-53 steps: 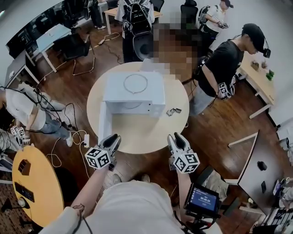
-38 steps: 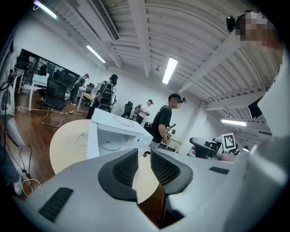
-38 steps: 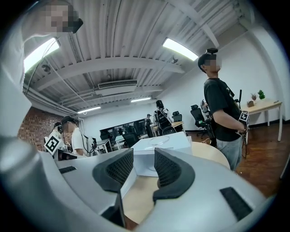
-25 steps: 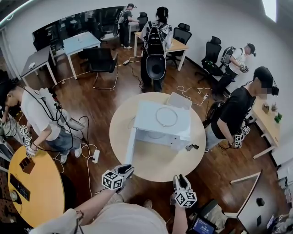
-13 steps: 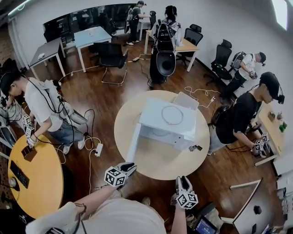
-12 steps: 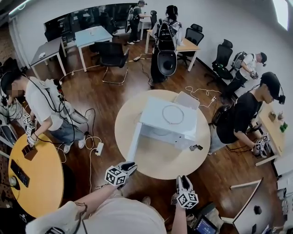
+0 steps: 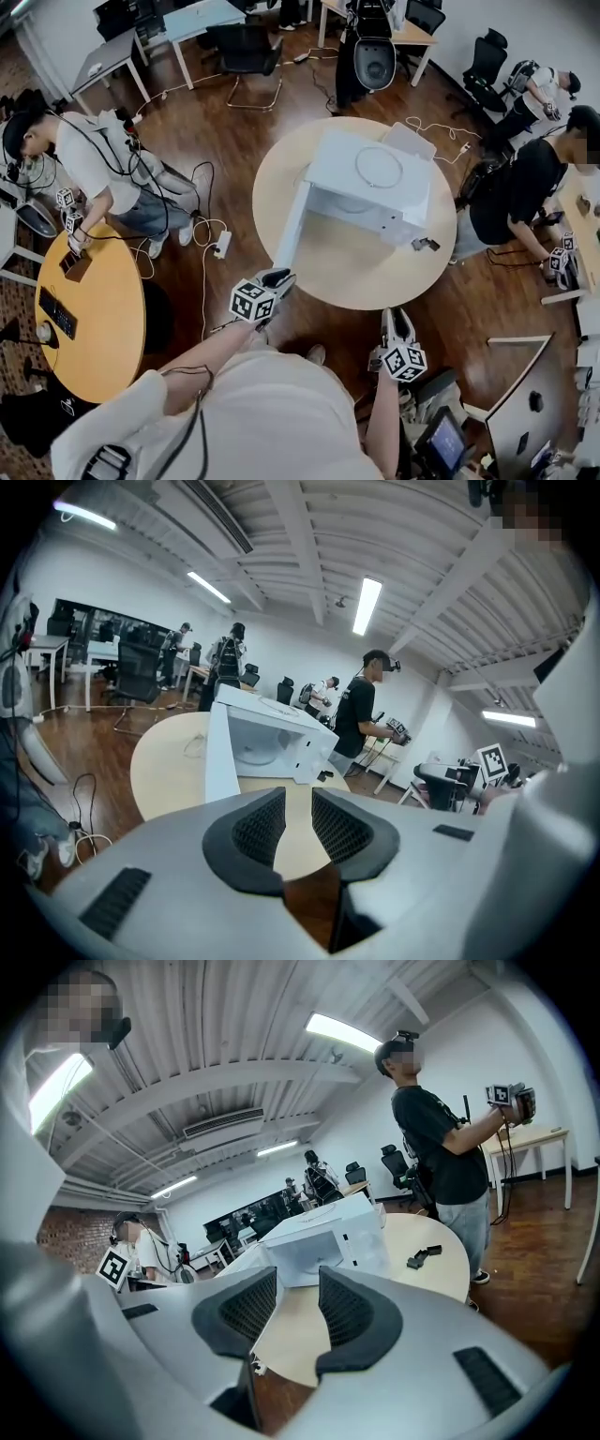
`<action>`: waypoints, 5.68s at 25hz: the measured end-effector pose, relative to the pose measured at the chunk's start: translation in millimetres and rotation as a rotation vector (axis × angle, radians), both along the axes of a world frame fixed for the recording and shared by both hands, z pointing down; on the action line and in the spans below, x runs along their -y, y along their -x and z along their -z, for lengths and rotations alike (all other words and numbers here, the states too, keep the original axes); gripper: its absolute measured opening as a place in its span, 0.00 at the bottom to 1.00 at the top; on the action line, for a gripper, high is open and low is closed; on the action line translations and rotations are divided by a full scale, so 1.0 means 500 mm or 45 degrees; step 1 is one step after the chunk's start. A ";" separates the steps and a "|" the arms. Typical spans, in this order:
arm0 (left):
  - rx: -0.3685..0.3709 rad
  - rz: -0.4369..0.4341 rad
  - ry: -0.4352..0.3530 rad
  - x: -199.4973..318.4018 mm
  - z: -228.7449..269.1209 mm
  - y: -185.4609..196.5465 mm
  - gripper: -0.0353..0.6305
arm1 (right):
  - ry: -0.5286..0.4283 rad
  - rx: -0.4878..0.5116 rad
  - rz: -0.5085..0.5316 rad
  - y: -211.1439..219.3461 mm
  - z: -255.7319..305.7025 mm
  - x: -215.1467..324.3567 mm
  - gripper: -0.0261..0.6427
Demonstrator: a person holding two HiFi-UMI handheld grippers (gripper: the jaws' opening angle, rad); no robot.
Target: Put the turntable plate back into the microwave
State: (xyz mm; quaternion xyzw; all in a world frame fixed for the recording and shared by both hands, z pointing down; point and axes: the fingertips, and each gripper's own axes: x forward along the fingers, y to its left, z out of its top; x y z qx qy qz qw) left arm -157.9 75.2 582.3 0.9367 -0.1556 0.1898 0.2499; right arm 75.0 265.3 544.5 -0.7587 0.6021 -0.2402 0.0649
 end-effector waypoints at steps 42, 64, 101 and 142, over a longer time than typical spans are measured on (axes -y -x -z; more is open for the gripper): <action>-0.139 0.298 -0.180 0.011 0.174 0.040 0.36 | -0.079 -0.257 0.173 0.026 0.153 0.065 0.26; -0.228 0.180 -0.149 -0.113 0.145 -0.032 0.36 | -0.023 -0.423 0.226 -0.011 0.154 -0.058 0.26; -0.167 -0.014 -0.096 -0.037 0.166 0.032 0.35 | -0.059 -0.310 0.034 0.058 0.183 0.071 0.26; -0.142 -0.197 -0.053 -0.070 0.130 -0.002 0.35 | 0.018 -0.410 -0.088 0.063 0.160 -0.014 0.18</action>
